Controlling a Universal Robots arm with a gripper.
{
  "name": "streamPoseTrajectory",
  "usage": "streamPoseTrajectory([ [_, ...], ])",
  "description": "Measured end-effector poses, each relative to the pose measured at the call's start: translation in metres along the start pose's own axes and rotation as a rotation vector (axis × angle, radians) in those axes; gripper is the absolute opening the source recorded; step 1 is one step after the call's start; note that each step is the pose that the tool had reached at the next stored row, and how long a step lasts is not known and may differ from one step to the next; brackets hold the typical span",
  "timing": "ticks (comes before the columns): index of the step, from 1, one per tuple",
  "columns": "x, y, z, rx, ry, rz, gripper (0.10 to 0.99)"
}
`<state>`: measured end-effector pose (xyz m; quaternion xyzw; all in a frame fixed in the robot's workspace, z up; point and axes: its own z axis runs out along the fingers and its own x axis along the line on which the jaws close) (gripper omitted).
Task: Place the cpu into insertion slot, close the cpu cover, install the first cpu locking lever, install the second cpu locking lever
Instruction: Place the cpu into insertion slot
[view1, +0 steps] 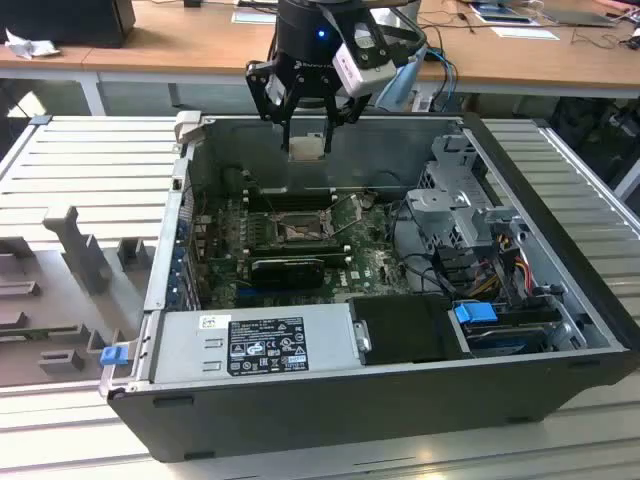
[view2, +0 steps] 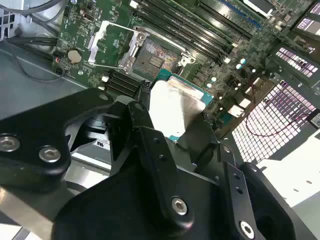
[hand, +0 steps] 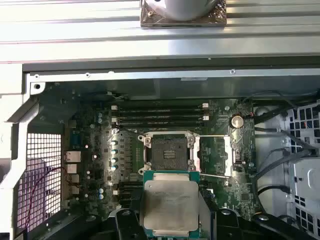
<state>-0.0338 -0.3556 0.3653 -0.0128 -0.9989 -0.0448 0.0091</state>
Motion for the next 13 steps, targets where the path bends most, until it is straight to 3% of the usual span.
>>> streamPoseTrajectory([
  [6,0.0001,0.0000,0.0002,-0.001,-0.0046,0.052,0.529],
  [11,0.0001,-0.0002,0.0023,0.000,-0.0054,0.061,0.529],
  [13,0.0001,-0.0005,0.0057,0.011,-0.0060,0.063,0.529],
])
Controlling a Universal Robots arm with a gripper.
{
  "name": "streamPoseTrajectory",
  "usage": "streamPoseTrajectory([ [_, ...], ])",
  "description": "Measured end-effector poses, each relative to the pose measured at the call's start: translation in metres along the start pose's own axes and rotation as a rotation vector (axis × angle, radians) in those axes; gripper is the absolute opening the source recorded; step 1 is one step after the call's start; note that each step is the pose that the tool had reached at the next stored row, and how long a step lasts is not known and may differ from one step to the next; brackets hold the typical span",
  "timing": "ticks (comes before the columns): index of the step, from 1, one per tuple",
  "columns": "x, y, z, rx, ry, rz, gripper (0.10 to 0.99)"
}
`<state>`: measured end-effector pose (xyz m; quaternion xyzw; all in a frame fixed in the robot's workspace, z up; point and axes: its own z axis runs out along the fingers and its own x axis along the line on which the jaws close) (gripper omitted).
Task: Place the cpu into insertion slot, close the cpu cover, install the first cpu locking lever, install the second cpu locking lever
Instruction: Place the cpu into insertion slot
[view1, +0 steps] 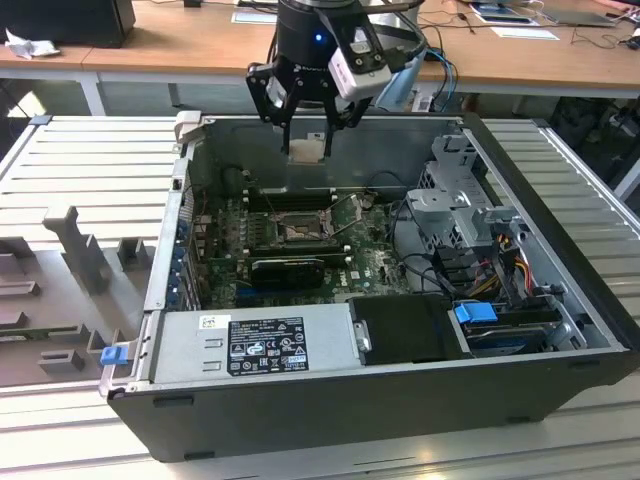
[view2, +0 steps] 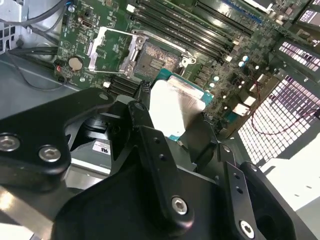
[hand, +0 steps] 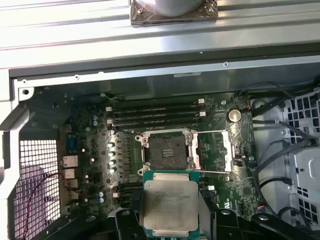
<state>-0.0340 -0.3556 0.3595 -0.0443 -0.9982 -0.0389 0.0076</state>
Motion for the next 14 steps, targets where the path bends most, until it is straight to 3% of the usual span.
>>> streamPoseTrajectory([
  [14,-0.0002,-0.0003,0.0042,0.001,-0.0186,0.237,0.529],
])
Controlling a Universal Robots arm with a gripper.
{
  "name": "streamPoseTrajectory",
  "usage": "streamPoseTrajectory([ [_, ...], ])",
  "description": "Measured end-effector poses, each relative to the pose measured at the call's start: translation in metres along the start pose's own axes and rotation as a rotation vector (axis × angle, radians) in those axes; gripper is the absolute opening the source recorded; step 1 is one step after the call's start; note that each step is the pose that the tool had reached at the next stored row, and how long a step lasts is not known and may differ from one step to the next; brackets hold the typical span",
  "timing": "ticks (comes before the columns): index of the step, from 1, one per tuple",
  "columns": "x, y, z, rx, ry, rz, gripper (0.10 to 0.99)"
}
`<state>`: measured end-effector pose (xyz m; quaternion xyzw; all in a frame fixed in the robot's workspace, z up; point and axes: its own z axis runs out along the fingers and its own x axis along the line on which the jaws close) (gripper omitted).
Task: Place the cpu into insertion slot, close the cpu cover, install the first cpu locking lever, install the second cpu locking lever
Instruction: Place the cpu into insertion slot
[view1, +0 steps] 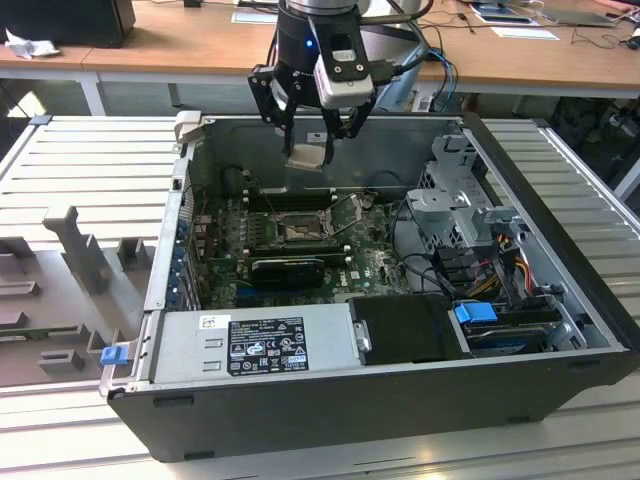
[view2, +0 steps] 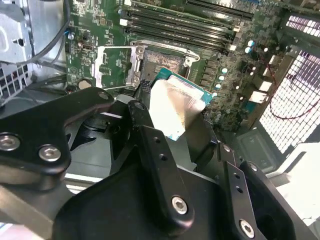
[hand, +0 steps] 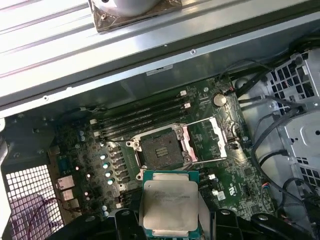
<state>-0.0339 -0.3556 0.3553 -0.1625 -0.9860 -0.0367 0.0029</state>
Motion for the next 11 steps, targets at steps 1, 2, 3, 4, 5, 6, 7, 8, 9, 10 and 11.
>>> streamPoseTrajectory([
  [1,0.0000,0.0000,0.0004,0.000,-0.0014,0.019,0.529],
  [2,0.0000,-0.0001,0.0006,0.000,-0.0026,0.033,0.529],
  [3,0.0000,-0.0001,0.0008,0.000,-0.0032,0.039,0.529],
  [4,0.0000,-0.0001,0.0009,0.001,-0.0039,0.047,0.529],
  [5,0.0000,-0.0001,0.0013,0.001,-0.0053,0.064,0.529],
  [6,0.0000,-0.0001,0.0016,0.001,-0.0066,0.080,0.529],
  [7,0.0000,-0.0001,0.0018,0.001,-0.0071,0.088,0.529],
  [8,0.0000,-0.0002,0.0020,0.001,-0.0076,0.095,0.529],
  [9,0.0001,-0.0002,0.0021,0.001,-0.0085,0.106,0.529],
  [10,0.0001,-0.0002,0.0023,0.001,-0.0089,0.114,0.529],
  [11,0.0002,-0.0003,0.0024,0.000,-0.0099,0.127,0.529],
])
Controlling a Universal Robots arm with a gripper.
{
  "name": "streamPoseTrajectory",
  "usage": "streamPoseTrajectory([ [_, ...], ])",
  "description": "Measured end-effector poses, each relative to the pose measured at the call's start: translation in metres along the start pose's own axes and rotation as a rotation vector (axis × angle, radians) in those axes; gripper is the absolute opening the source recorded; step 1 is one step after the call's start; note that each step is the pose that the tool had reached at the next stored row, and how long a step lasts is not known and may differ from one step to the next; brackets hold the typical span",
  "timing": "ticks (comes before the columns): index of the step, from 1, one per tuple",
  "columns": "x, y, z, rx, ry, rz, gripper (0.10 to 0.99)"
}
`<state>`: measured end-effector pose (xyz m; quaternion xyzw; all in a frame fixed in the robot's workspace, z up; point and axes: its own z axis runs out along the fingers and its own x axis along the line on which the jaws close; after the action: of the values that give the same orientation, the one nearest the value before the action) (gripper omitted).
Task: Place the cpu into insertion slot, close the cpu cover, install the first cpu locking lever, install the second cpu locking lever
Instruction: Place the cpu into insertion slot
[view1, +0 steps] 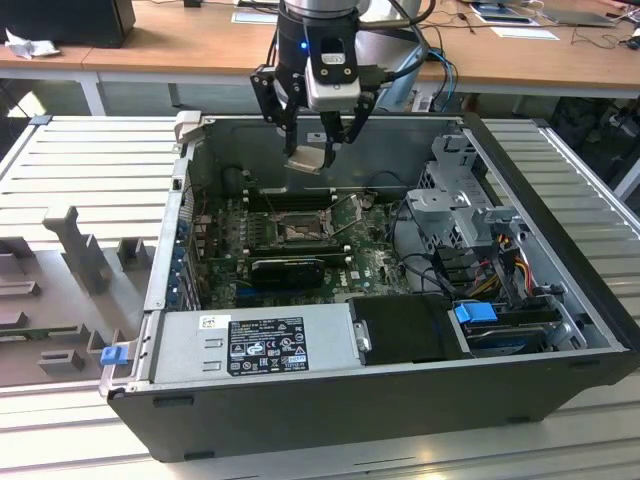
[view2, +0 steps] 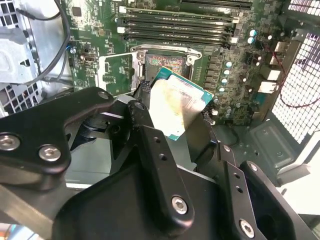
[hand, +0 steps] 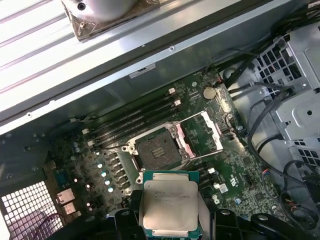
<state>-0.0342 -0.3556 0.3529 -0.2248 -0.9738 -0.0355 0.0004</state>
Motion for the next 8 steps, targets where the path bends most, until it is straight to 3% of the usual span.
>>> streamPoseTrajectory([
  [8,0.0000,0.0000,0.0006,-0.001,-0.0041,0.060,0.529],
])
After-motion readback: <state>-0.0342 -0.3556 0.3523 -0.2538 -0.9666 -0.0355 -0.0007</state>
